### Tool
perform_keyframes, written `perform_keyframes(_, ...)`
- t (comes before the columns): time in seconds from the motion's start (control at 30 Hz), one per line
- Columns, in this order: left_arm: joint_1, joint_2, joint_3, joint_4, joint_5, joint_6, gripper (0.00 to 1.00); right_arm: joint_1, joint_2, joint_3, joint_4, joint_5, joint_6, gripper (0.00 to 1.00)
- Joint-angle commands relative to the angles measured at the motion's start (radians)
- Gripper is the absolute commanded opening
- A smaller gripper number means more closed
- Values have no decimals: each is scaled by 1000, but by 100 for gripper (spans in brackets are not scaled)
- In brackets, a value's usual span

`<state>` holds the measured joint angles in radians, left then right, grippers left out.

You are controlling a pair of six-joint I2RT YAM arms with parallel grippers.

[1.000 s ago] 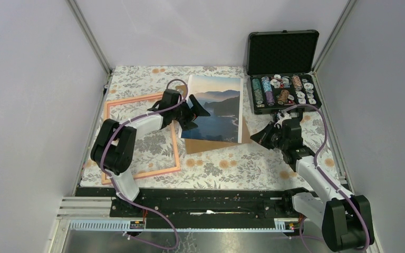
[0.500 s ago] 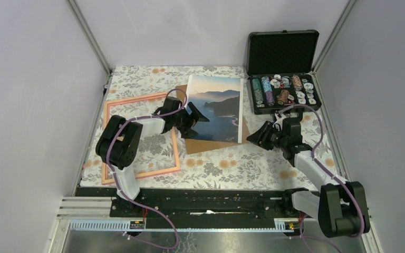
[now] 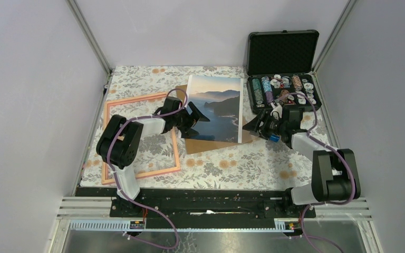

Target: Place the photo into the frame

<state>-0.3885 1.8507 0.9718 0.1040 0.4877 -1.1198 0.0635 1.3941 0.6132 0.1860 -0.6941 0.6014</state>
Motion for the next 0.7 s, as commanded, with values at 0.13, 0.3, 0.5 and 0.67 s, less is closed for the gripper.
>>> perform_keyframes(0.13,-7,38,-10,-15,-31,24,99,-5,88,64,132,-107,35,56)
perform_keyframes(0.3,-15,15,14,-36,-47,54,99,-5,107,65,110,-89,37,34)
perform_keyframes(0.5,-45,-106,86,-124,-160,178,99,-4,43,76,43,-50,-34,10)
perform_keyframes(0.67,-44,-201,172,-240,-310,299,99,-4,-61,89,-85,8,-124,0)
